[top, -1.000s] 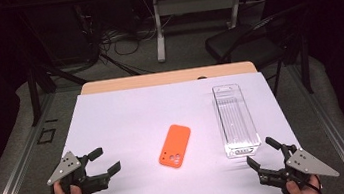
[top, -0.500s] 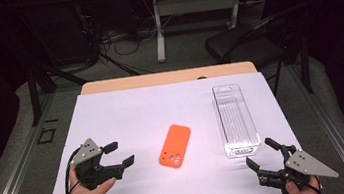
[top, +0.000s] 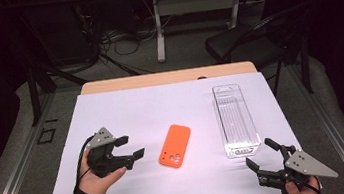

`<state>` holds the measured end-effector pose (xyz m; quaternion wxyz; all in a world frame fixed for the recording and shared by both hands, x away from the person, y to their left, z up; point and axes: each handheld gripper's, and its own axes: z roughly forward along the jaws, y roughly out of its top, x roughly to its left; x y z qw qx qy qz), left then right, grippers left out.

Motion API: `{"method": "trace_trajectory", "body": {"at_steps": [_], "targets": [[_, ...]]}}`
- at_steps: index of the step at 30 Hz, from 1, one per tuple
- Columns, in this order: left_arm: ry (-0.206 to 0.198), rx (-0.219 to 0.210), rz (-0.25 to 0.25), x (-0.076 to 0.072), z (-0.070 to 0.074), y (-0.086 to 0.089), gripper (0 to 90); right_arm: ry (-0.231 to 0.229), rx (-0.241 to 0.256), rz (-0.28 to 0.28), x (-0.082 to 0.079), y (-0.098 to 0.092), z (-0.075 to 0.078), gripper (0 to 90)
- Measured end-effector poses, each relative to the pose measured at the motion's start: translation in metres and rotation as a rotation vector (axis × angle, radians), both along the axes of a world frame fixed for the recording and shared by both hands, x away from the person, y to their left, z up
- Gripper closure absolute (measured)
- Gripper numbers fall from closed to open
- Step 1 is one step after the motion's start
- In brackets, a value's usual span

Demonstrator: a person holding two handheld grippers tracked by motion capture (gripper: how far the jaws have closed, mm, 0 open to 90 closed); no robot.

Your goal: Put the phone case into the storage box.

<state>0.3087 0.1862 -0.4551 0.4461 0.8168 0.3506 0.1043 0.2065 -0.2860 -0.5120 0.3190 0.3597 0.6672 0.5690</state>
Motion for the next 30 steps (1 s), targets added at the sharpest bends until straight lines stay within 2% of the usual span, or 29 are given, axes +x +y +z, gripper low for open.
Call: {"method": "trace_trajectory", "body": {"at_steps": [4,5,8,9,10,11,13,15,16,17,20,21,24,26,30], "targets": [[0.048,0.017,0.013,0.008,0.002,-0.005,20.4,0.001,-0.003,0.001,0.0,0.0,0.0,13.7],[0.064,0.05,0.037,0.012,0.003,-0.009,21.4,0.002,-0.007,0.007,0.0,0.0,0.0,13.7],[0.078,0.067,0.047,0.017,0.005,-0.013,21.4,0.002,-0.004,0.005,0.0,0.001,-0.001,13.7],[0.087,0.094,0.063,0.022,0.006,-0.017,21.3,0.005,-0.004,0.006,0.0,0.001,-0.001,13.7],[0.087,0.094,0.063,0.022,0.006,-0.017,21.0,0.006,-0.006,0.008,0.0,0.001,-0.001,13.7],[0.113,0.115,0.062,0.027,0.007,-0.021,20.8,0.006,-0.008,0.01,0.0,0.001,-0.001,13.7],[0.127,0.125,0.064,0.03,0.007,-0.024,20.9,0.008,-0.009,0.013,0.001,0.001,-0.002,13.7],[0.174,0.156,0.073,0.039,0.006,-0.031,21.0,0.011,-0.008,0.016,0.001,0.002,-0.003,13.7],[0.174,0.156,0.073,0.039,0.006,-0.031,21.0,0.011,-0.008,0.016,0.001,0.002,-0.003,13.7],[0.199,0.176,0.07,0.046,0.007,-0.037,21.0,0.011,-0.008,0.02,0.002,0.002,-0.003,13.7],[0.21,0.194,0.065,0.052,0.008,-0.043,21.0,0.017,-0.012,0.022,0.002,0.002,-0.003,13.7],[0.231,0.207,0.056,0.058,0.009,-0.05,21.0,0.024,-0.01,0.024,0.002,0.002,-0.004,13.7],[0.24,0.227,0.051,0.063,0.01,-0.056,20.9,0.029,-0.009,0.027,0.002,0.002,-0.004,13.7],[0.251,0.249,0.055,0.069,0.009,-0.063,20.8,0.02,-0.001,0.028,0.003,0.002,-0.005,13.7],[0.272,0.284,0.067,0.078,0.007,-0.073,20.6,0.03,-0.007,0.031,0.003,0.002,-0.006,13.7]]}}
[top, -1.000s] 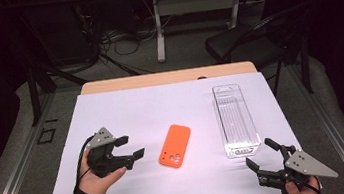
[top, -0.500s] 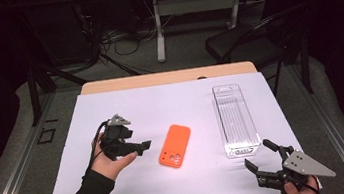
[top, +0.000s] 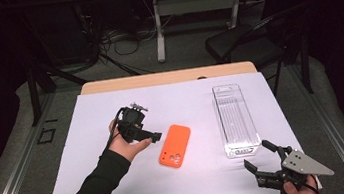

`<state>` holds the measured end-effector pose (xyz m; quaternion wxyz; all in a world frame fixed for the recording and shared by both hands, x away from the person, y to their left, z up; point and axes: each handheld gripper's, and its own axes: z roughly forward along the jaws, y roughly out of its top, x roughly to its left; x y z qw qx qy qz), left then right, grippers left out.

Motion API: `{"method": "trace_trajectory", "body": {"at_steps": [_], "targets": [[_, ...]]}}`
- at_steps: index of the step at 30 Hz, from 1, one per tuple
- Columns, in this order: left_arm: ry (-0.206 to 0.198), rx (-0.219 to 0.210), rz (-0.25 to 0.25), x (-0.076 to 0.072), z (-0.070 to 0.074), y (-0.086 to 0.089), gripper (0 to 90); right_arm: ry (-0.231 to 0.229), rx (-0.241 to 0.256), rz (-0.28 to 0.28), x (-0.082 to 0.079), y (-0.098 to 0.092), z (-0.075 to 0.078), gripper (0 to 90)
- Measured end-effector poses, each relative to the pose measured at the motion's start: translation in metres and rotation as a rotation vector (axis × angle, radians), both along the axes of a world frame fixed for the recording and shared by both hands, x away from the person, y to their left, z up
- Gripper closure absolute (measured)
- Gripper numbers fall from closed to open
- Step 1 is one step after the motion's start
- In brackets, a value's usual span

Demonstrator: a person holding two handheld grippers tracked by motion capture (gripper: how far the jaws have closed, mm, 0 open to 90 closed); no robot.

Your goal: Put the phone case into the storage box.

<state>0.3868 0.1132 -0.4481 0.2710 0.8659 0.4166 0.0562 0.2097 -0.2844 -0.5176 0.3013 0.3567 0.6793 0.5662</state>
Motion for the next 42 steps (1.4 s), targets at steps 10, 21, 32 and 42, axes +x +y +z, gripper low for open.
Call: {"method": "trace_trajectory", "body": {"at_steps": [10,21,32,42], "targets": [[0.123,0.062,0.037,0.023,-0.014,-0.02,20.7,0.015,-0.007,0.011,0.001,0.0,-0.001,13.7],[0.206,0.063,0.054,0.035,-0.029,-0.04,20.1,0.016,-0.003,0.018,0.001,0.001,-0.002,13.7],[0.267,0.091,0.054,0.042,-0.051,-0.058,19.1,0.023,0.001,0.021,0.002,0.001,-0.003,13.7],[0.287,0.102,0.058,0.046,-0.065,-0.069,19.1,0.024,0.002,0.024,0.001,0.001,-0.003,13.7]]}}
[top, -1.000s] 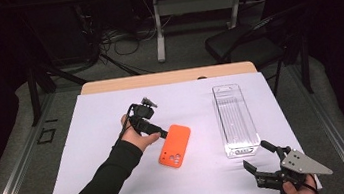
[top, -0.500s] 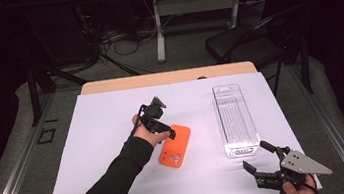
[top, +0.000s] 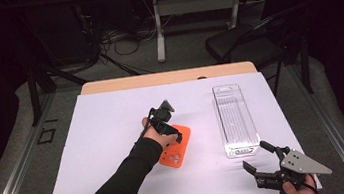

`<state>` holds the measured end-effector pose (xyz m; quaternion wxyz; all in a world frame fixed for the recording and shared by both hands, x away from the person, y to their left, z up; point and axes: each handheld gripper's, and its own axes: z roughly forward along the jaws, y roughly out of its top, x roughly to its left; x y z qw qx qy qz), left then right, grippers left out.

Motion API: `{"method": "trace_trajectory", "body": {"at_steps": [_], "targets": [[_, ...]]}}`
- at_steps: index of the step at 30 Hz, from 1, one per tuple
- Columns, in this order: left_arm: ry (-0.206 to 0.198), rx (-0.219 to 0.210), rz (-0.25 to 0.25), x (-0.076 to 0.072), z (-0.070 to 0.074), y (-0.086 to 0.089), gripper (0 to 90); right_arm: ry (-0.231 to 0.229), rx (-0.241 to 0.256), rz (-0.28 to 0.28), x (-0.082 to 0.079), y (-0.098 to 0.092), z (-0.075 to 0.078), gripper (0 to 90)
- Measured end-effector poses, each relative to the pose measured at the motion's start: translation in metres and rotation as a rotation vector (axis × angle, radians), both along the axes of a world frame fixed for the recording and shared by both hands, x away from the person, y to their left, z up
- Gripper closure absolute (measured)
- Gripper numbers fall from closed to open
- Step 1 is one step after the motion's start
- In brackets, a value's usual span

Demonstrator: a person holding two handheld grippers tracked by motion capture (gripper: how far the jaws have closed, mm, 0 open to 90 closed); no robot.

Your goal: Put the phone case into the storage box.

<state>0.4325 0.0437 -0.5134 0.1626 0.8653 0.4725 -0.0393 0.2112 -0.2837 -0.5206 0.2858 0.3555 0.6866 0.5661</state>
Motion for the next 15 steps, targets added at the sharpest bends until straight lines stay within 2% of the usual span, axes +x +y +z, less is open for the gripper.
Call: {"method": "trace_trajectory", "body": {"at_steps": [9,15], "targets": [[0.007,0.032,-0.017,-0.003,-0.008,-0.009,19.4,-0.004,-0.001,0.001,0.001,0.0,0.0,13.7],[0.009,0.038,-0.017,-0.003,-0.011,-0.011,19.5,-0.002,0.0,0.003,0.001,0.0,-0.001,13.7]]}}
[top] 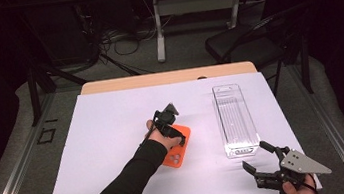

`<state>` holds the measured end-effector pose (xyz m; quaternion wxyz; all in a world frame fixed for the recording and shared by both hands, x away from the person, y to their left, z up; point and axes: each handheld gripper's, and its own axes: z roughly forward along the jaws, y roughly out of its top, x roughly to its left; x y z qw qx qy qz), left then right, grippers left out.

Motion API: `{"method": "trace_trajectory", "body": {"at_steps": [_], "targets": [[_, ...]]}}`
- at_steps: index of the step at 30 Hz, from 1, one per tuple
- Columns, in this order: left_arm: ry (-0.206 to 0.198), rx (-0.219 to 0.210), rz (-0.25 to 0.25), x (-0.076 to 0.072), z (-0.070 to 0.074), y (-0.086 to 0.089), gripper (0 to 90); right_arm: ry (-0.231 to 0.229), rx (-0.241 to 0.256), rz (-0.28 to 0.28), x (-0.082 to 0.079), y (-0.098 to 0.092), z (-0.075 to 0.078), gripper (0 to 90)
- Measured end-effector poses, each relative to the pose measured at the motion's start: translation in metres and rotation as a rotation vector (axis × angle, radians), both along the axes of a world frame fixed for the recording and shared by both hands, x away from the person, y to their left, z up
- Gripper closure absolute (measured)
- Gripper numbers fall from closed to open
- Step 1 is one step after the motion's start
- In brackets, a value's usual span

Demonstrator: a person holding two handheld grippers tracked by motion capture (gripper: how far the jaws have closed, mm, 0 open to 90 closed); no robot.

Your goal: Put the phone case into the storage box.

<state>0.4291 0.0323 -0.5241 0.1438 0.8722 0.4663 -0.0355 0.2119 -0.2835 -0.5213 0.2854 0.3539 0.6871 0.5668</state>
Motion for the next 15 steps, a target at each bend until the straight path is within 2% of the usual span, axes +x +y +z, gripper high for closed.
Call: {"method": "trace_trajectory", "body": {"at_steps": [15], "targets": [[0.02,0.018,0.033,-0.0023,-0.005,-0.0043,18.7,0.009,-0.003,0.007,0.0004,0.0003,-0.0013,13.7]]}}
